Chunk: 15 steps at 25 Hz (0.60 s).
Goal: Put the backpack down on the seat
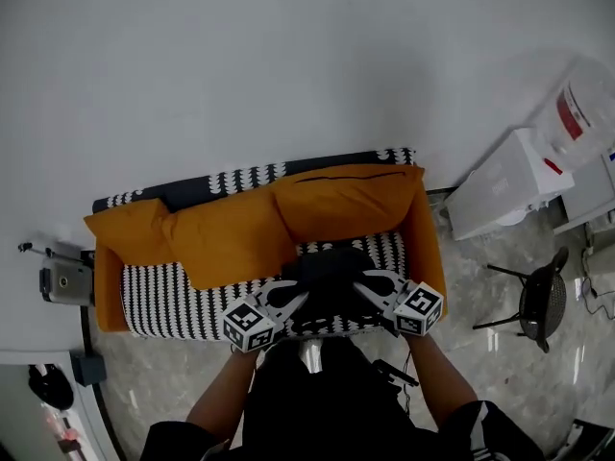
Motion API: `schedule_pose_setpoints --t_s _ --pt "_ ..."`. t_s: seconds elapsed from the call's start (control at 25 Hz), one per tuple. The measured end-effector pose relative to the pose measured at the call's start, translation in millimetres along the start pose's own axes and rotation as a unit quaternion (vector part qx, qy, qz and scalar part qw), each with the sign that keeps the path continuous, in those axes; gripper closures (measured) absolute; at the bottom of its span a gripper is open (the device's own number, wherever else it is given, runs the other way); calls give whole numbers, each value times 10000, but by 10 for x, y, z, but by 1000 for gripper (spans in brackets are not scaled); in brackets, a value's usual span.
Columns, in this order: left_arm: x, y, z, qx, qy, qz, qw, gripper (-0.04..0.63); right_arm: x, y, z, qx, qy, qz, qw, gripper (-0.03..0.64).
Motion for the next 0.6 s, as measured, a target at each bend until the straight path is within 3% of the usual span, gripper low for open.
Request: schedule_pose_setpoints --t_s 0.36,0.6 --pt "410 365 -186 116 -281 448 9985 560 -336 355 -311 342 270 -25 9990 586" --pt "681 547 -288 294 -313 547 9976 560 -523 565 -501 531 433 -162 9975 586"
Point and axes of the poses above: the fingertips, and each gripper's own axes: z backward along the fingers, x to its left, y out of its underside, the point moved 6 cm from there along z, backward along the fingers, and after that the axes turned 8 degrees about y, right-handed, at the moved point
